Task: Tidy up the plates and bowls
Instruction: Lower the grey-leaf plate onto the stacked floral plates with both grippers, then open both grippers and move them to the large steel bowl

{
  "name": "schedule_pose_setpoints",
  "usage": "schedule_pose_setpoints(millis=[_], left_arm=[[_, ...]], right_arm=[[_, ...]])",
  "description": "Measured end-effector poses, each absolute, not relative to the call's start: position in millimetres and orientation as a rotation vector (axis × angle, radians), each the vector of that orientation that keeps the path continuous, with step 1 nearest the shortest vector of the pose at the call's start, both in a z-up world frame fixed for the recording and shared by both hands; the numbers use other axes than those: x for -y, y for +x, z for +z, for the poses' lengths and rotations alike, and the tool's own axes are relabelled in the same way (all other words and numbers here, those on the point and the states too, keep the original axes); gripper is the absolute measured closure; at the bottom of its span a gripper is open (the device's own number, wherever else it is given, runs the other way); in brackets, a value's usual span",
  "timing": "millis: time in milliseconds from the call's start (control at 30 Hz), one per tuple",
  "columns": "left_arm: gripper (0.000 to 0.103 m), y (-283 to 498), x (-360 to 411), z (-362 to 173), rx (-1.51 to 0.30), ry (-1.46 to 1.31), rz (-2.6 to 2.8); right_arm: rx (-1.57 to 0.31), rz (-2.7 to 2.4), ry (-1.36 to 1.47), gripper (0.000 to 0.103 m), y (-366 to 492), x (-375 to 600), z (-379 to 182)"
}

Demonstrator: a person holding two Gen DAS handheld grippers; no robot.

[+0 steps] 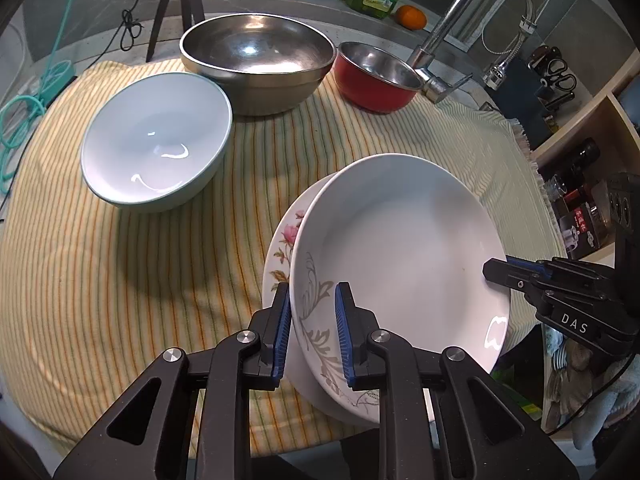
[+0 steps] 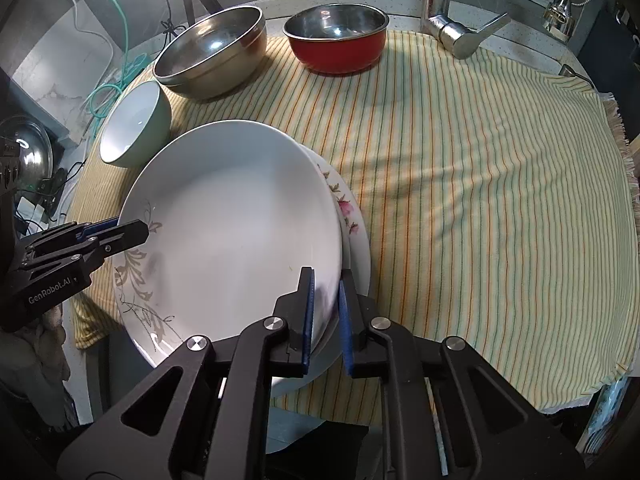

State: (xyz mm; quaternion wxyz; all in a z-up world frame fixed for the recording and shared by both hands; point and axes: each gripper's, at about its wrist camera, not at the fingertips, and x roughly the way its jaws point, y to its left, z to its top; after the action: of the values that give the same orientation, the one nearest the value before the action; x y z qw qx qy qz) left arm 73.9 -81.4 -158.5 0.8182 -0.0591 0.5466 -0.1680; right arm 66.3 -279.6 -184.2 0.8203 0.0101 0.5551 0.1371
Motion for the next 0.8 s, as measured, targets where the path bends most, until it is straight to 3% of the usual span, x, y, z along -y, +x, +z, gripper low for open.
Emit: schedule_pose_setpoints(millis=[267, 467, 667, 733, 800], left_arm=[[0.085, 74.3, 82.0, -158.8, -1.163, -0.122, -0.361], [0.085, 74.5, 81.5, -158.4, -1.160, -0.122, -0.359], [0.085, 74.5, 78.8, -156.0, -1.153, -0.136, -0.367], [0.081, 74.5, 77.2, -154.0, -1.149, -0.139, -0.369], [0.080, 75.1, 74.6, -151.0, -1.144, -0.153, -0.378]], right_arm=[[-1.187, 0.287, 0.001, 0.083, 64.7, 278.9, -185.3], [-1.190, 0.303, 0.019, 0.072, 65.2, 276.8, -185.0], [-1.185, 0.305, 0.027, 0.071, 66.0, 276.2, -183.9], [-1.179, 0.306, 0.035, 0.067, 66.7, 277.0, -181.7], [-1.162, 0.305, 0.046, 0.052, 67.6, 278.4, -177.2]])
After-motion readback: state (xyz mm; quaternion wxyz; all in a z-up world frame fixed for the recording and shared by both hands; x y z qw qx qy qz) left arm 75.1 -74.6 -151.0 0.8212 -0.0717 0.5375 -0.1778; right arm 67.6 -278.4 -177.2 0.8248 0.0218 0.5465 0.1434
